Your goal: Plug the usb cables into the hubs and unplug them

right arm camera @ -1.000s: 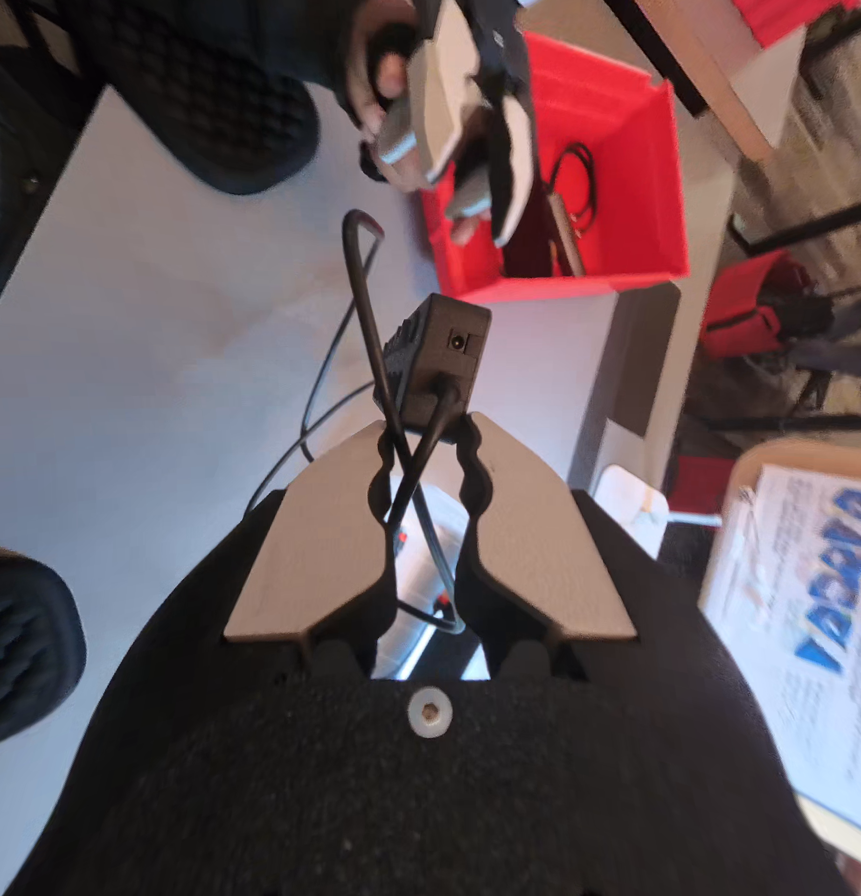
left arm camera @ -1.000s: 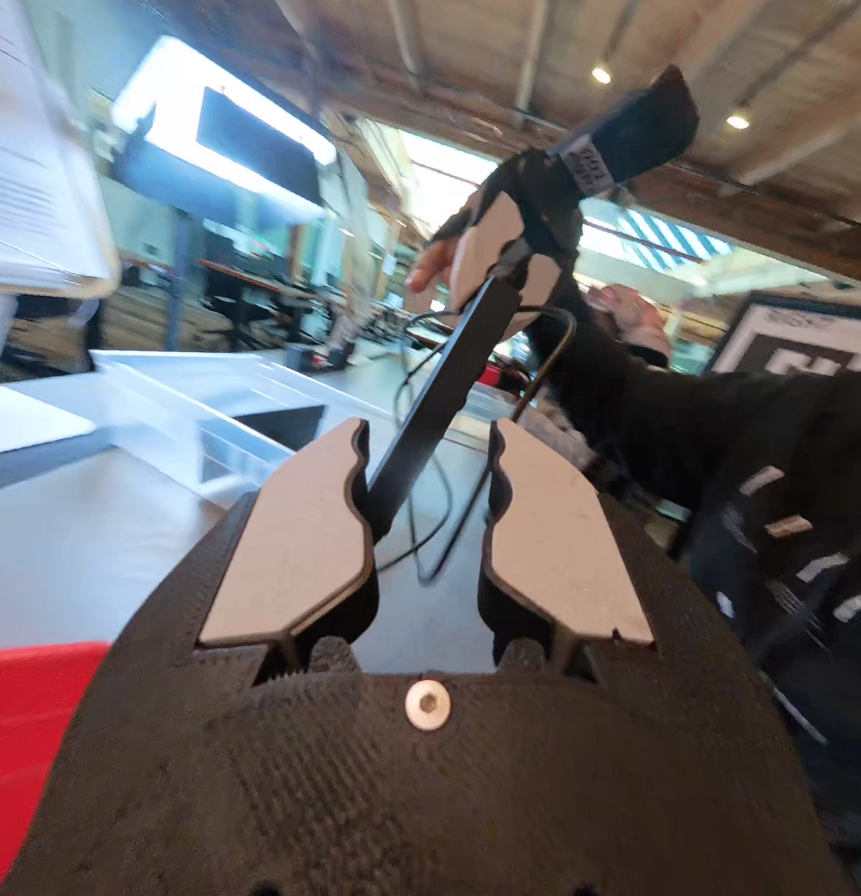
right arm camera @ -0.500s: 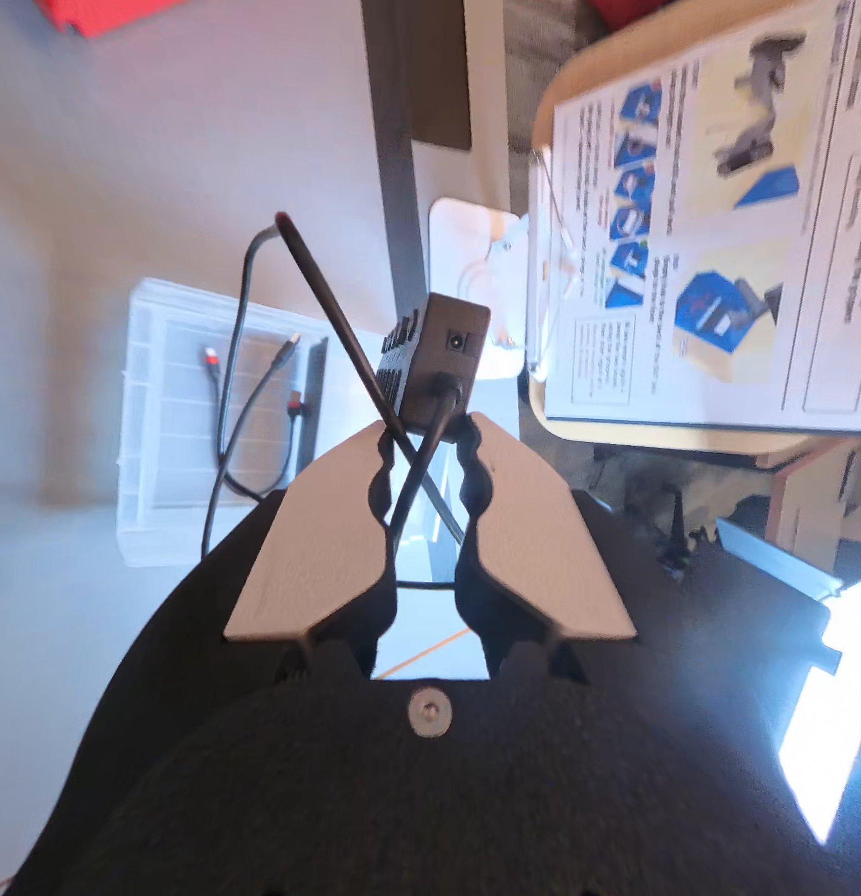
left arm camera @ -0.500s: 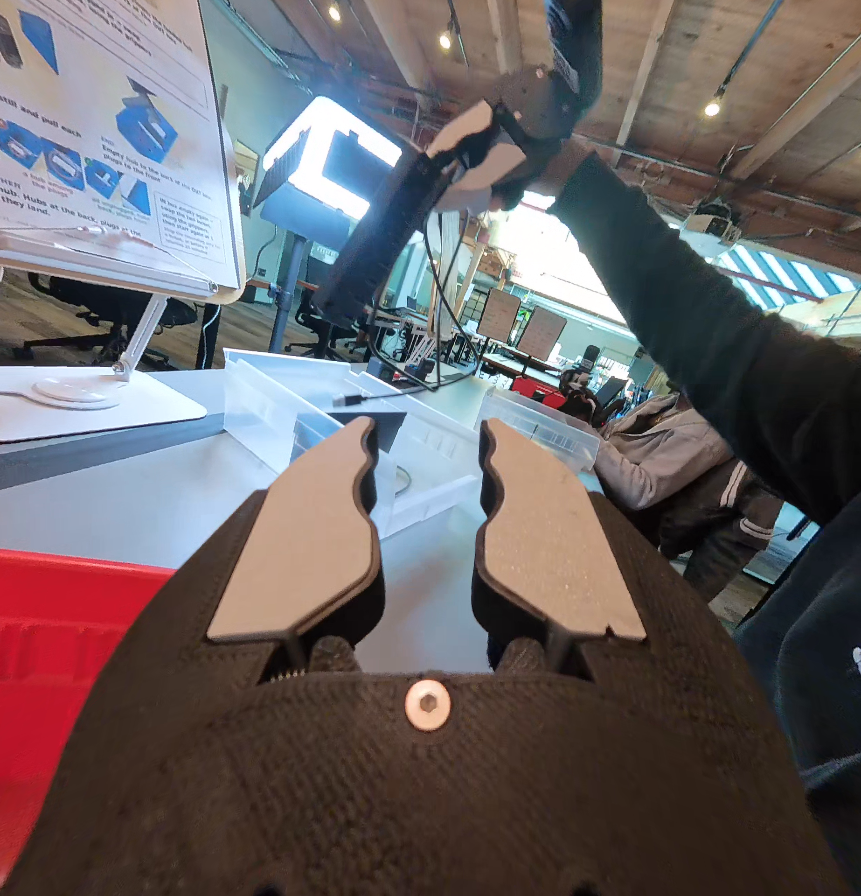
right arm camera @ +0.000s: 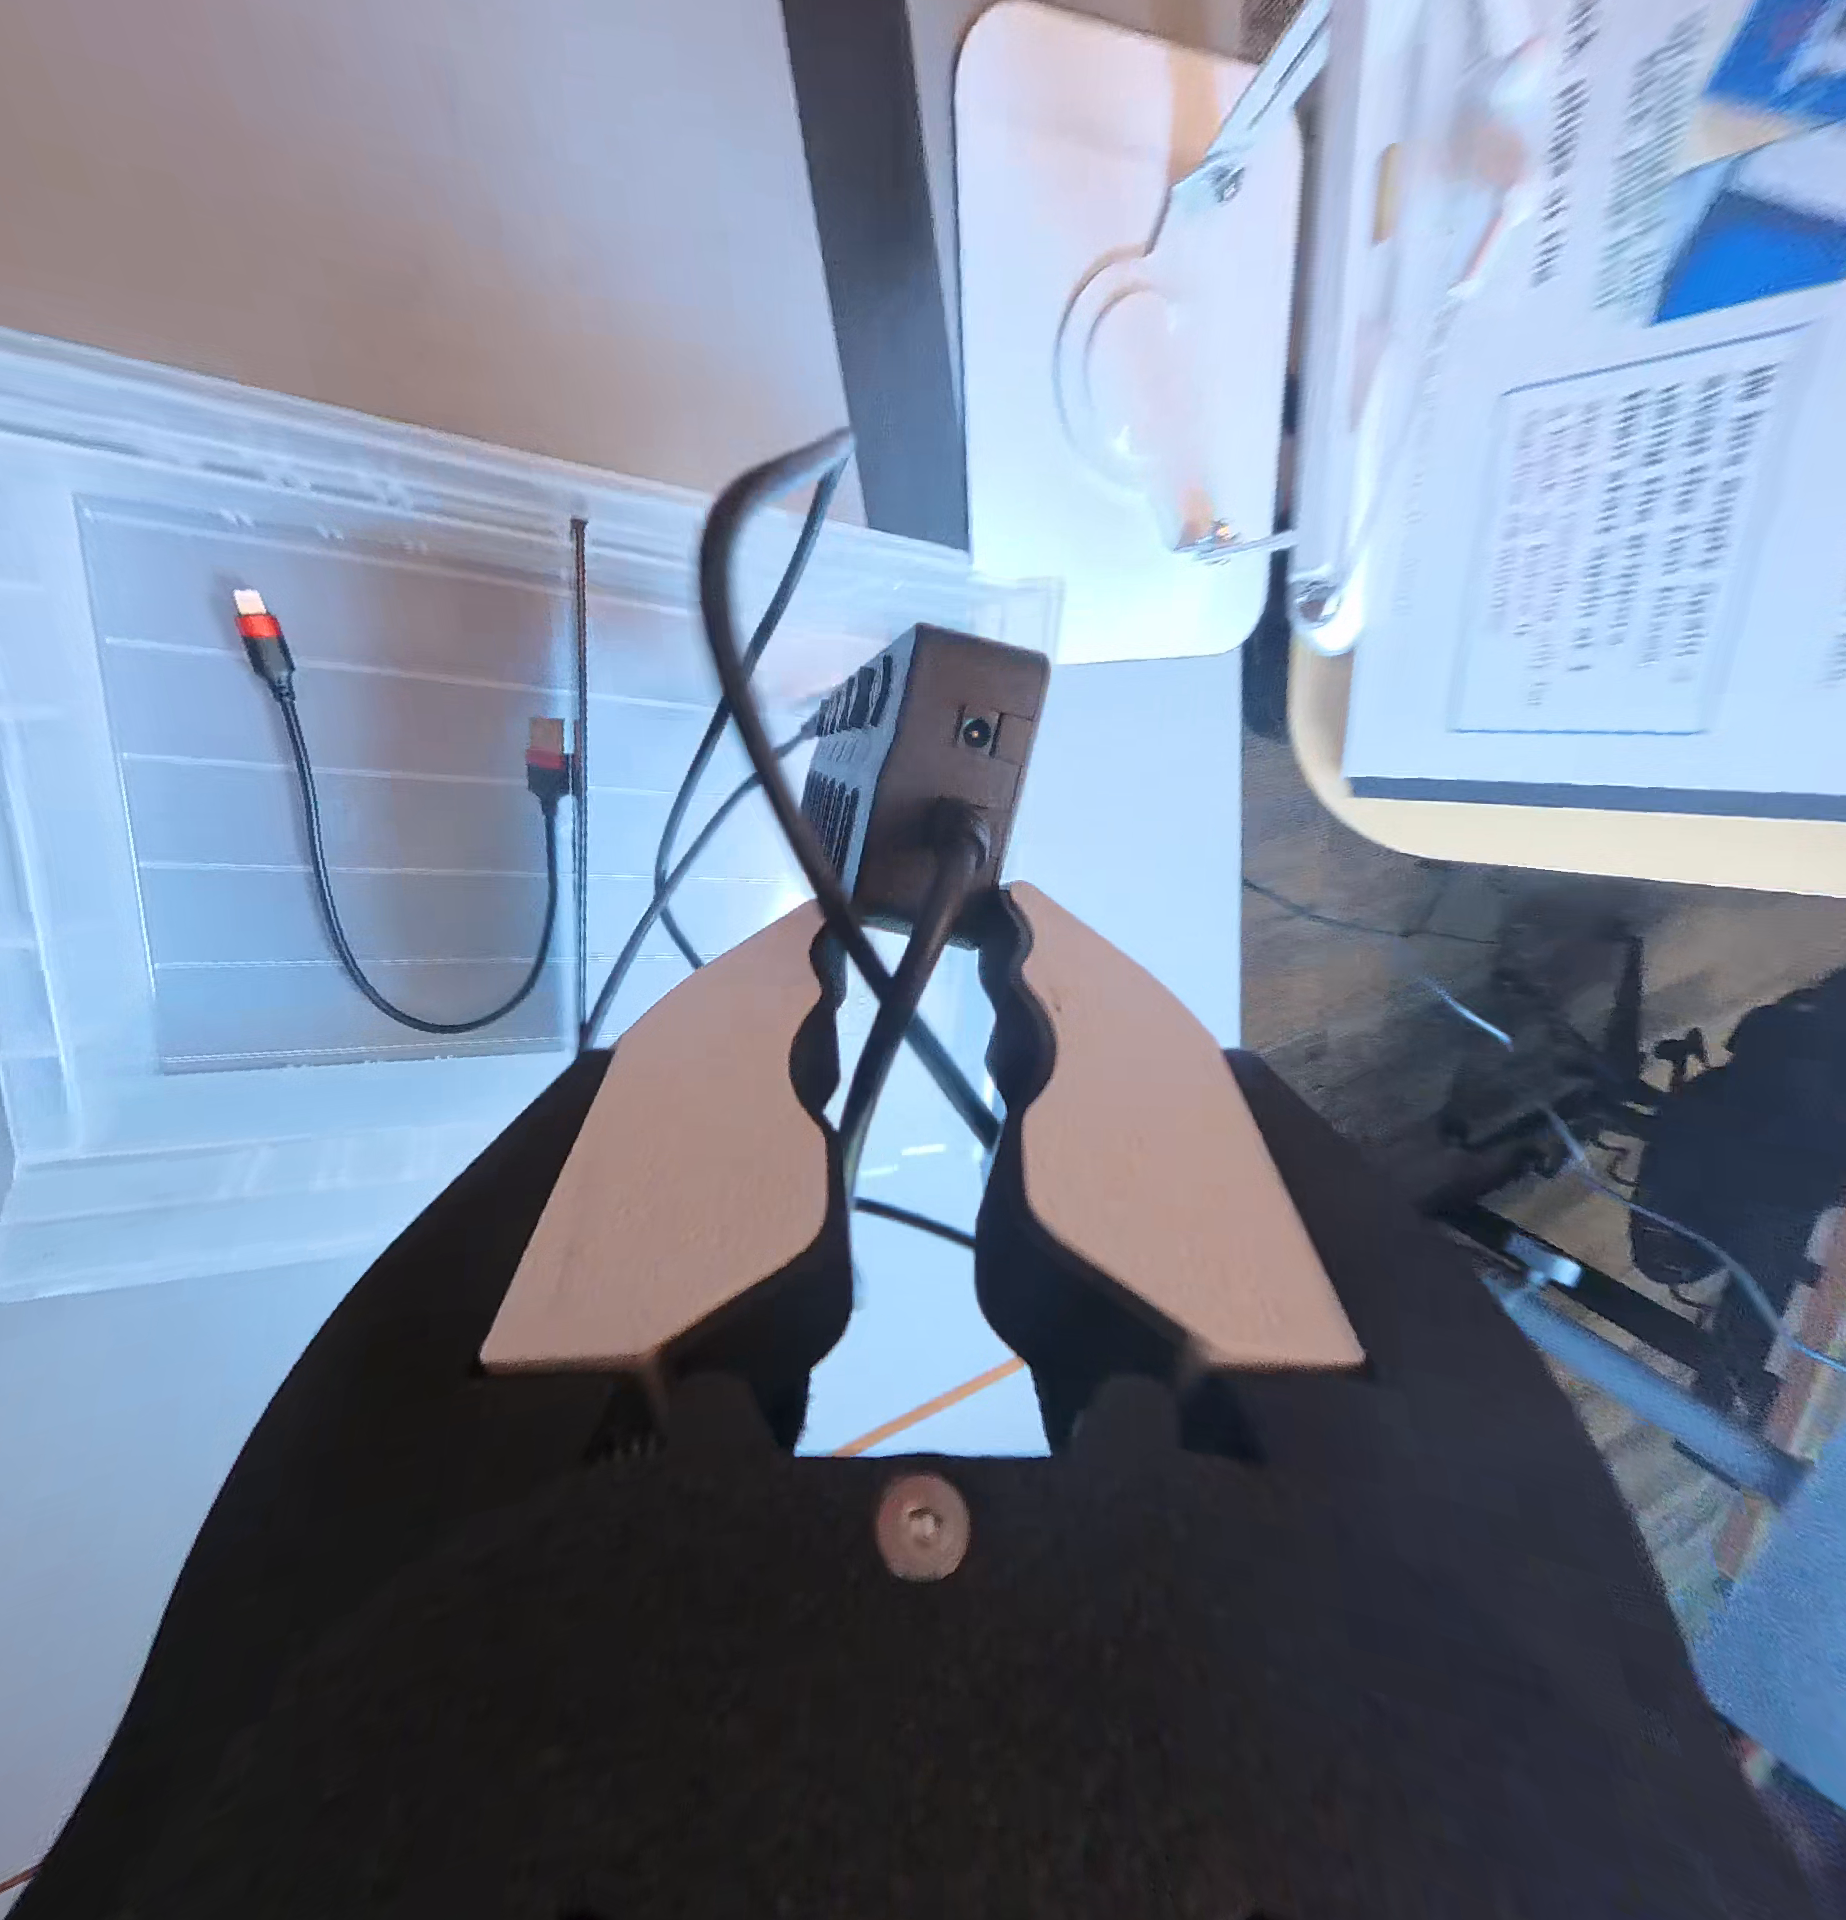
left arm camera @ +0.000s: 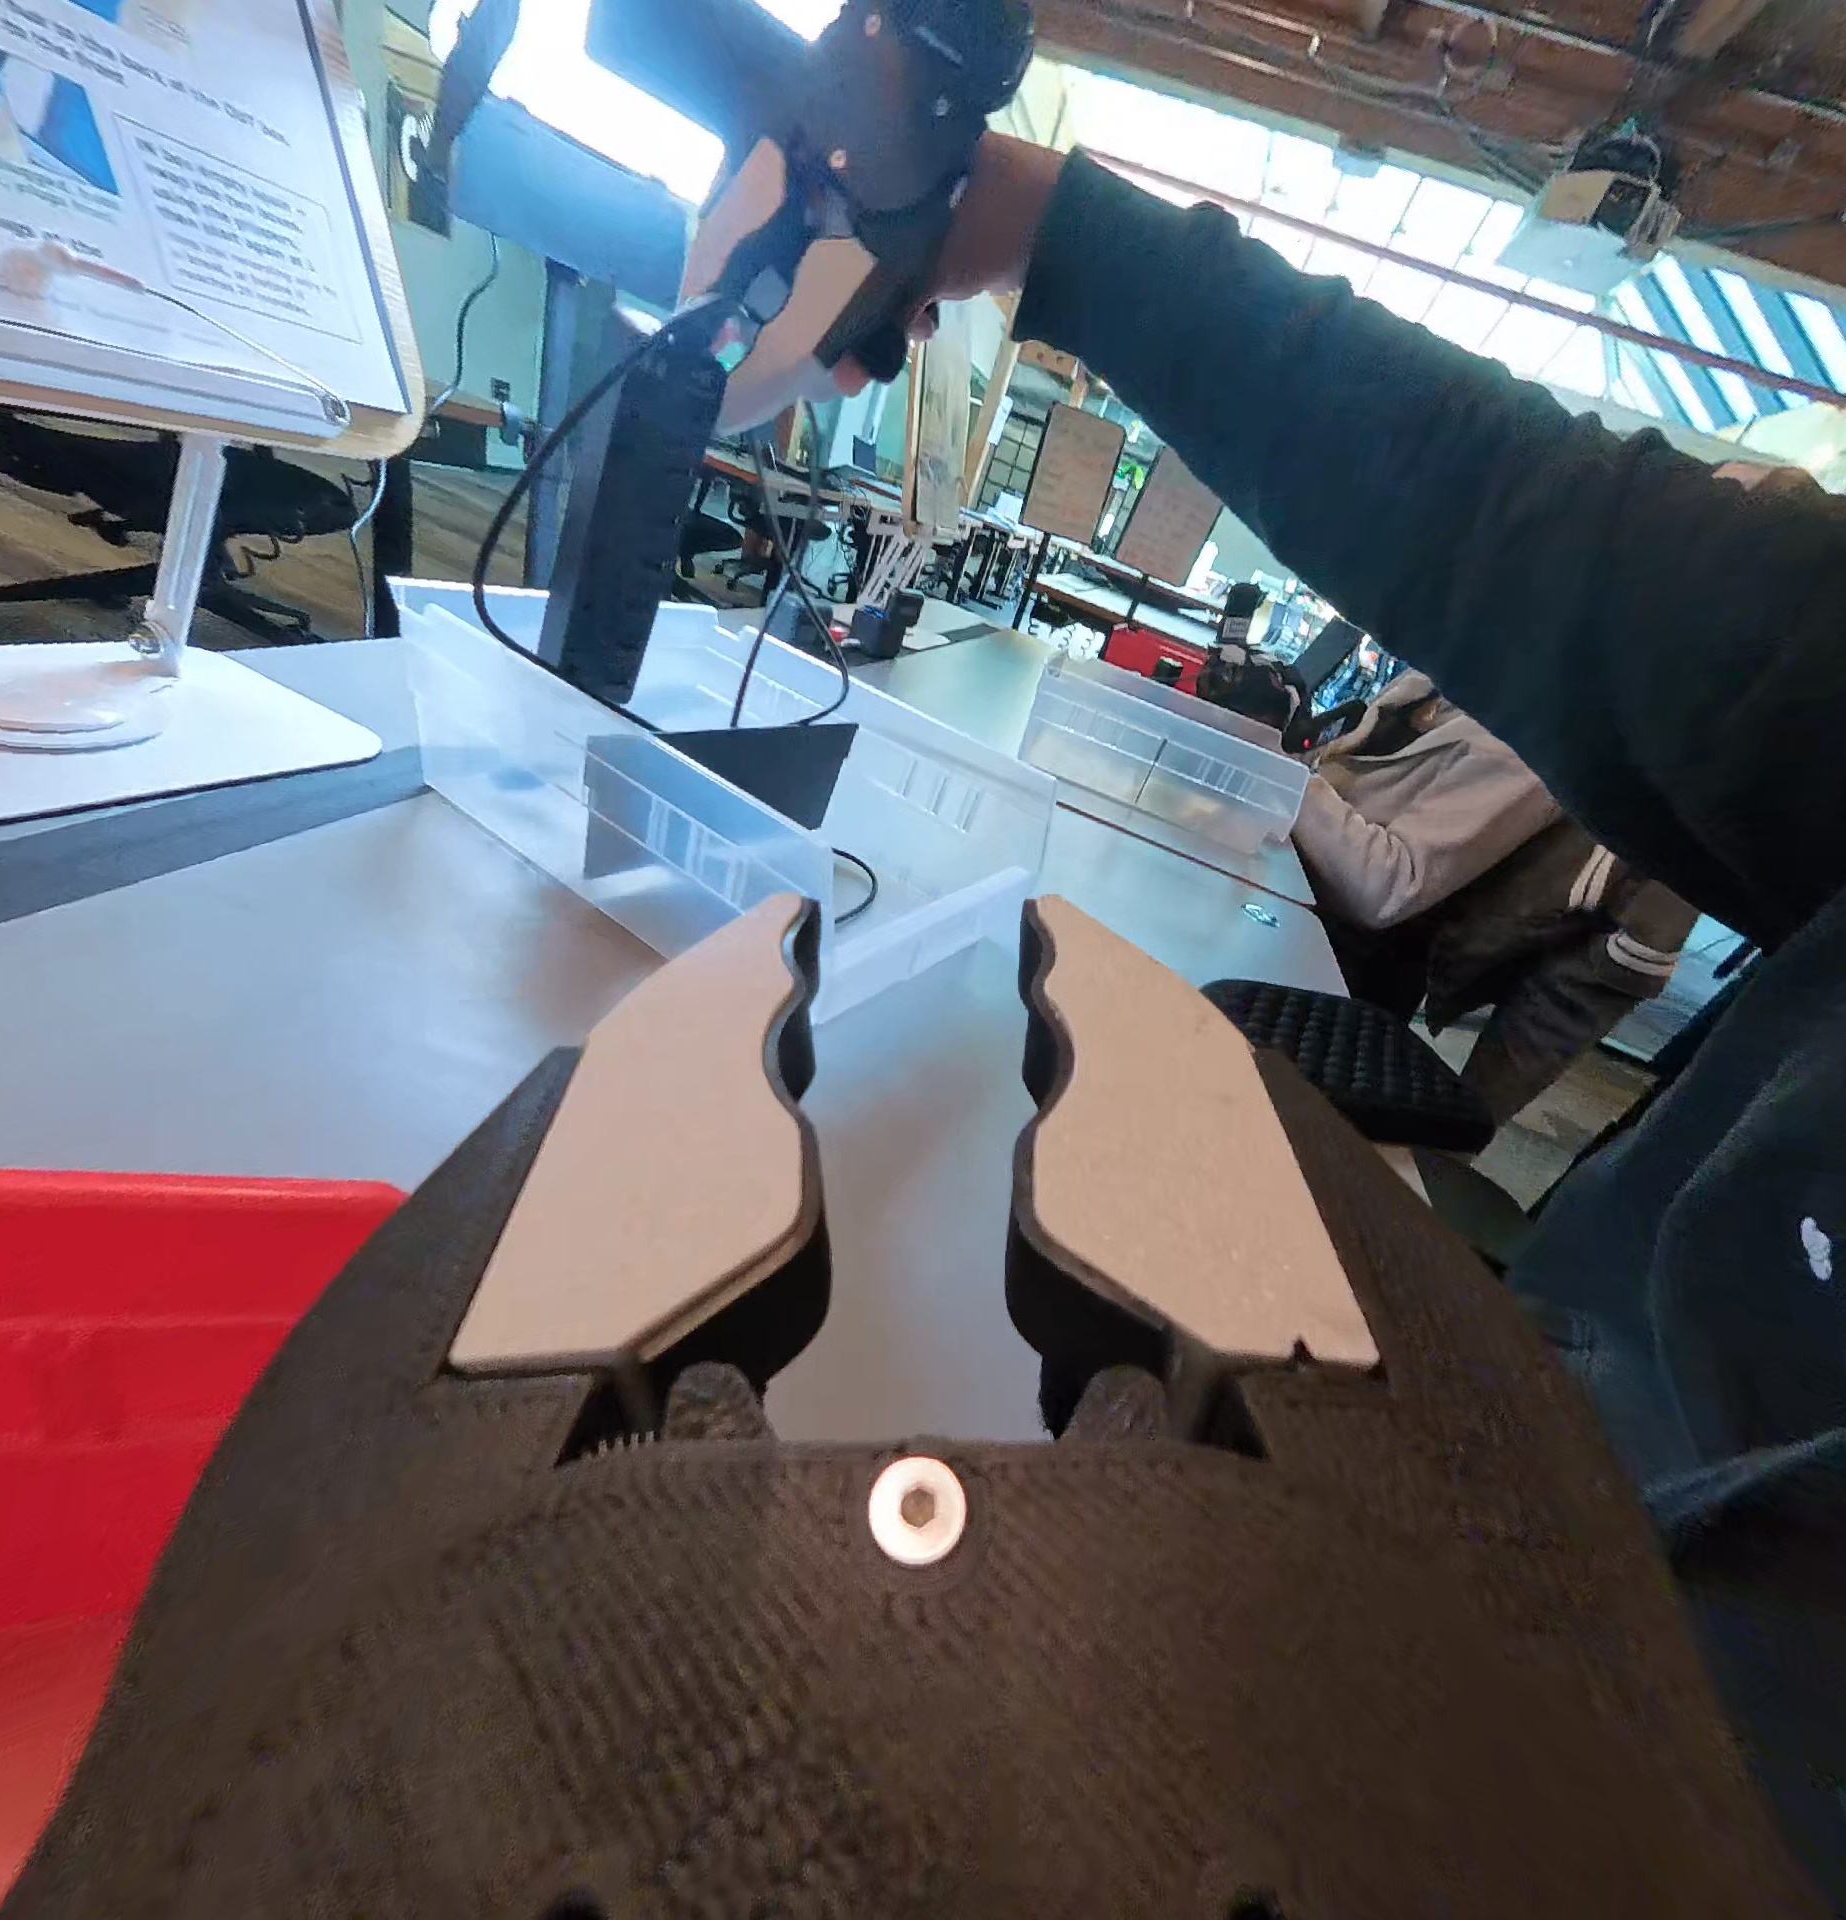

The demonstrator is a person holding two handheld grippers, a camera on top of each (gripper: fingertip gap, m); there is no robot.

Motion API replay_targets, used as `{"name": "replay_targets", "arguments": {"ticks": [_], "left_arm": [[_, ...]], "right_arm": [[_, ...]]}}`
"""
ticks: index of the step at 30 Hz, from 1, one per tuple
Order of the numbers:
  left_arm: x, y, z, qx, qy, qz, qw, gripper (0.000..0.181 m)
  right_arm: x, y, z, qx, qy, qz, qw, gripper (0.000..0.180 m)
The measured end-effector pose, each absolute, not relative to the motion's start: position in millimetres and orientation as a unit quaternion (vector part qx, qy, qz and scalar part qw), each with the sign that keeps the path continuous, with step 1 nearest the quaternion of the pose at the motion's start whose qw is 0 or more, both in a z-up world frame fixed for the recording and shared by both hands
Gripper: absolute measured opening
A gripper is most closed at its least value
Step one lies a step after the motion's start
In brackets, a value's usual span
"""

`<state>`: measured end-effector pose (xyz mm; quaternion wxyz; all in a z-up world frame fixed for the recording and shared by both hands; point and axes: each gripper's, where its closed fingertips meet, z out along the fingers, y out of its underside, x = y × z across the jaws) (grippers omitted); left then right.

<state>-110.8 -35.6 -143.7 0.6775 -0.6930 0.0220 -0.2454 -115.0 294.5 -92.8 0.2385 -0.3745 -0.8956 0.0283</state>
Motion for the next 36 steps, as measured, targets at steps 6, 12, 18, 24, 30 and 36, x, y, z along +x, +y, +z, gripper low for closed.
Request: {"name": "replay_targets", "arguments": {"ticks": [6,12,18,24,30,36], "left_arm": [[-104.4,-32.6,-148.2,-0.704,0.037,-0.230,0.671,0.037],[-102.9,-30.5,-152.6,-0.710,0.037,-0.230,0.665,0.036],[-101.4,-28.5,-159.5,-0.719,0.039,-0.232,0.654,0.036],[-99.3,-27.7,-162.7,-0.724,0.043,-0.231,0.649,0.036],[-96.9,-27.2,-165.8,-0.730,0.051,-0.225,0.643,0.036],[-94.7,-26.8,-166.8,-0.733,0.056,-0.221,0.641,0.036]], "right_arm": [[-111.5,303.2,-128.5,-0.388,-0.896,0.034,0.213,0.025],[-115.2,307.8,-153.2,-0.379,-0.900,0.020,0.213,0.025],[-121.3,323.9,-154.6,-0.378,-0.896,-0.020,0.235,0.026],[-122.0,337.6,-151.4,-0.382,-0.887,-0.063,0.251,0.027],[-116.3,350.6,-139.0,-0.394,-0.870,-0.112,0.275,0.046],[-111.2,353.9,-119.8,-0.412,-0.850,-0.108,0.310,0.056]]}}
